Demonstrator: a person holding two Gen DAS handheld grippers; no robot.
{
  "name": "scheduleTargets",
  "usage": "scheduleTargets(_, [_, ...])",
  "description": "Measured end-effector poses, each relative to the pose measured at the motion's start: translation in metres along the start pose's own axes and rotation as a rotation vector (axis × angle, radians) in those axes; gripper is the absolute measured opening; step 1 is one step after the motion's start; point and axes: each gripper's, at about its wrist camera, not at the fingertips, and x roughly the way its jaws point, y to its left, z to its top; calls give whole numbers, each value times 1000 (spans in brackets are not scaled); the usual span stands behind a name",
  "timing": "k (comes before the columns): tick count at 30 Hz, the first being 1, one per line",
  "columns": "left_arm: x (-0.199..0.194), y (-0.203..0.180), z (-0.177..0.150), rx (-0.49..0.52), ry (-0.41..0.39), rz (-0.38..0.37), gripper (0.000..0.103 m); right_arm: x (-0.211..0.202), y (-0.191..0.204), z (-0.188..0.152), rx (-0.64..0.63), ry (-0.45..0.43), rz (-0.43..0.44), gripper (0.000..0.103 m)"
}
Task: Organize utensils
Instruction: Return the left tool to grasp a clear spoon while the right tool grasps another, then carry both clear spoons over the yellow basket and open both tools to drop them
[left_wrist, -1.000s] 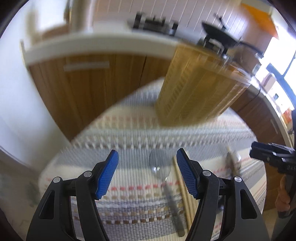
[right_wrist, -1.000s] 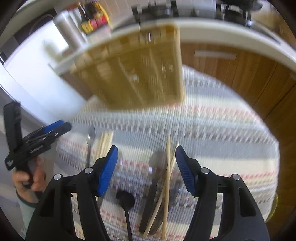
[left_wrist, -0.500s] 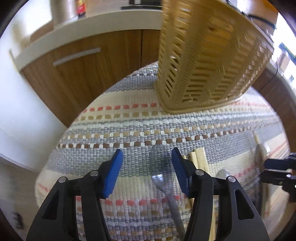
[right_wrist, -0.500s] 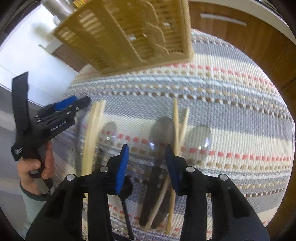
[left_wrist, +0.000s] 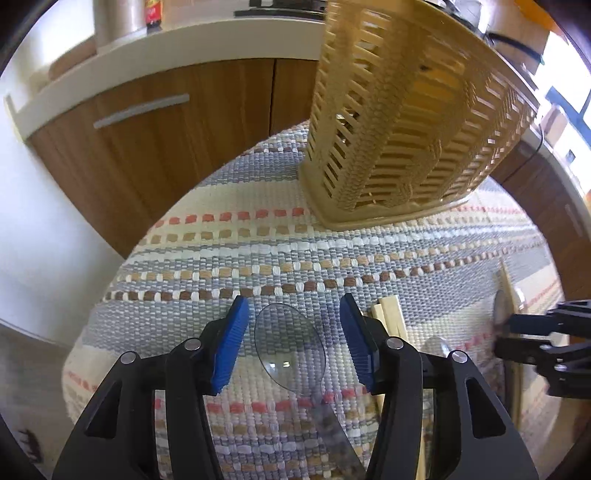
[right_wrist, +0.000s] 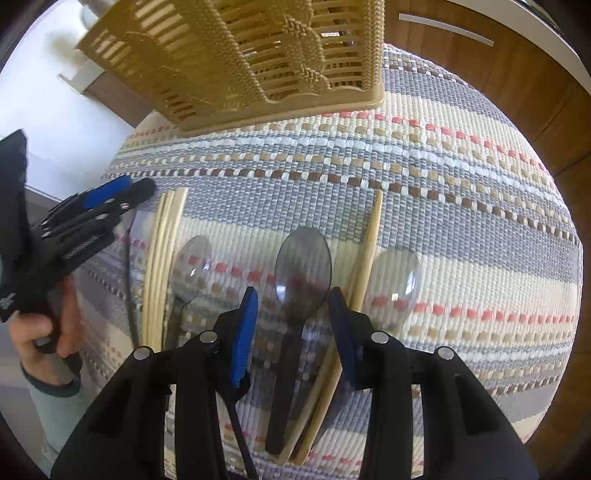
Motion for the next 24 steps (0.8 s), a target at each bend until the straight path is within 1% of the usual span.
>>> scheduleTargets(1, [0,3,1,-10,5,-9,49,3,3,4,-14,-8,-21,37])
scheduleTargets(3, [1,2,2,-11,9,-2,49,5,10,7,-26,-7,-44,37])
scheduleTargets(5, [1,-1,2,4,9,22,49,8,16,10,-37,-10,-67,37])
scheduleTargets(9, [6,-26,-6,56,4,101,49,18,34,14,-61,-11,-115,37])
scheduleTargets(10, [6,-31,-8,70,2,124,48,18,36,15,-68,-13,-128,37])
scheduleTargets(11, [5,-32,-9,73,2,126,45,21,40,16,-73,-16,-137,34])
scheduleTargets(12, [4,-33,-10,72,7,129,40,22,43,16,-82,-21,-155,29])
scheduleTargets(13, [1,-33,-11,69,15,133,32,23,46,16,-92,-29,-169,29])
scheduleTargets(16, [-4,-33,-16,63,18,116,32,27,50,15,-101,-38,-167,29])
scheduleTargets(19, [-15,-30,-20,49,-26,106,32,21,52,12,-117,-69,-153,29])
scheduleTargets(21, [-25,-28,-26,38,-65,80,31,5,32,1,-129,-96,-138,29])
scheduleTargets(24, [-53,-30,-25,31,-150,49,31,-16,32,-6,-147,-149,-99,29])
